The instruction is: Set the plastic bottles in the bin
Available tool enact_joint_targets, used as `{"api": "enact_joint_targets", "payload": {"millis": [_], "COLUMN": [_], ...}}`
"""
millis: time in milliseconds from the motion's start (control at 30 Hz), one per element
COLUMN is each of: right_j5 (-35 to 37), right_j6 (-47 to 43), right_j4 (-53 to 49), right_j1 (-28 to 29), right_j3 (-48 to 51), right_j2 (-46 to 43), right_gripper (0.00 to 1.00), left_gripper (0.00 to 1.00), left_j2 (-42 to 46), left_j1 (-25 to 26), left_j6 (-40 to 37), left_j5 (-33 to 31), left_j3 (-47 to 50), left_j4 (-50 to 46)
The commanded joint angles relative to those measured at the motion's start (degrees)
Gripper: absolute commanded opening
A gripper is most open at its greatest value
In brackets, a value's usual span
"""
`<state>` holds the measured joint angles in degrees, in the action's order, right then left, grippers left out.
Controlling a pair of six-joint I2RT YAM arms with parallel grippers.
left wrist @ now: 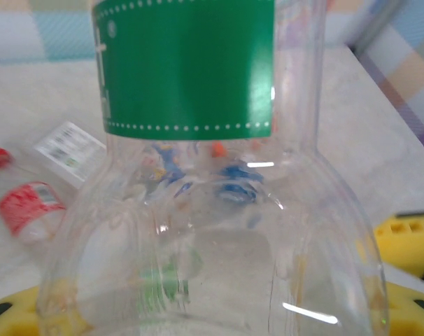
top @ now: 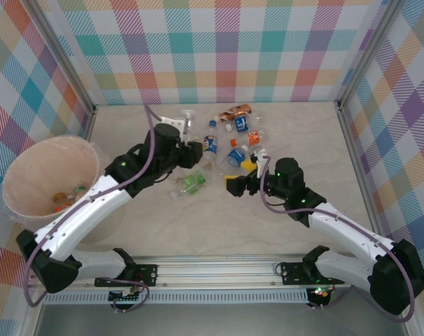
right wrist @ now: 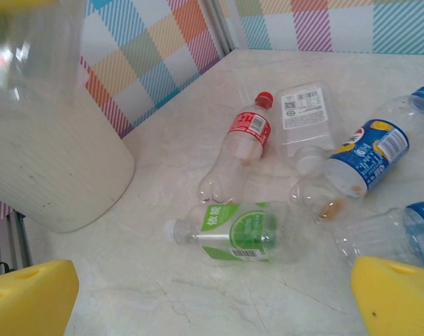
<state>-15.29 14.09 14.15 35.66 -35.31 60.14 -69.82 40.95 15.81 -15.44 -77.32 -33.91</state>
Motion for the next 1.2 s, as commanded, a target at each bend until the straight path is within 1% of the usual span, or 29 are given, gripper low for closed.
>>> {"api": "enact_joint_targets", "payload": {"millis": [0, 167, 367, 433, 533, 633, 767, 833, 900, 967, 1067, 1167], "right_j5": [-1.23, -0.50, 0.06, -0.05, -0.27, -0.10, 0.00, -0.22, -0.46, -0.92, -1.57, -1.89], "right_j6": [-0.43, -0.99, -1.43, -1.51, -1.60, -1.69, -1.78, -1.69, -1.56, -1.51, -1.51, -1.62], "right_j4": [2.36, 1.70, 1.43, 1.19, 0.45, 0.08, 0.16, 0.26, 0.41, 0.42, 0.31, 0.00], "right_j1": [0.68, 1.08, 1.19, 1.25, 1.26, 1.30, 1.43, 1.44, 1.44, 1.56, 1.65, 1.83], "right_j3": [-2.33, -2.67, -3.14, -3.43, -4.22, -4.47, -4.47, -4.51, -4.82, -5.23, -5.88, -6.35], "right_j2": [0.86, 1.24, 2.14, 2.64, 3.26, 3.54, 3.97, 4.32, 4.87, 5.41, 6.09, 6.22], "right_gripper": [1.00, 1.00, 1.00, 1.00, 1.00, 1.00, 1.00, 1.00, 1.00, 1.00, 1.00, 1.00], "left_gripper": [0.45, 0.44, 0.44, 0.44, 0.42, 0.42, 0.43, 0.43, 0.43, 0.43, 0.43, 0.43], "left_j2": [3.63, 6.94, 10.56, 10.94, 11.61, 13.54, 14.14, 14.18, 14.53, 14.80, 14.49, 13.04], "left_j1": [-1.54, -3.39, -4.65, -4.69, -4.74, -4.74, -5.09, -5.67, -6.93, -8.95, -13.54, -19.75], "left_j6": [-1.54, -3.79, -6.94, -7.51, -7.88, -8.63, -7.20, -6.29, -5.33, -4.54, -4.38, -4.39], "left_j5": [-8.97, -16.00, -21.93, -25.57, -32.77, -39.46, -47.83, -50.43, -51.02, -49.94, -45.89, -39.13], "left_j3": [-3.88, -8.81, -12.79, -14.38, -16.62, -17.33, -19.73, -20.26, -20.17, -19.76, -18.65, -17.71], "left_j4": [-4.11, -10.44, -13.79, -15.74, -18.80, -19.97, -25.06, -27.21, -28.99, -30.24, -30.95, -31.39]}}
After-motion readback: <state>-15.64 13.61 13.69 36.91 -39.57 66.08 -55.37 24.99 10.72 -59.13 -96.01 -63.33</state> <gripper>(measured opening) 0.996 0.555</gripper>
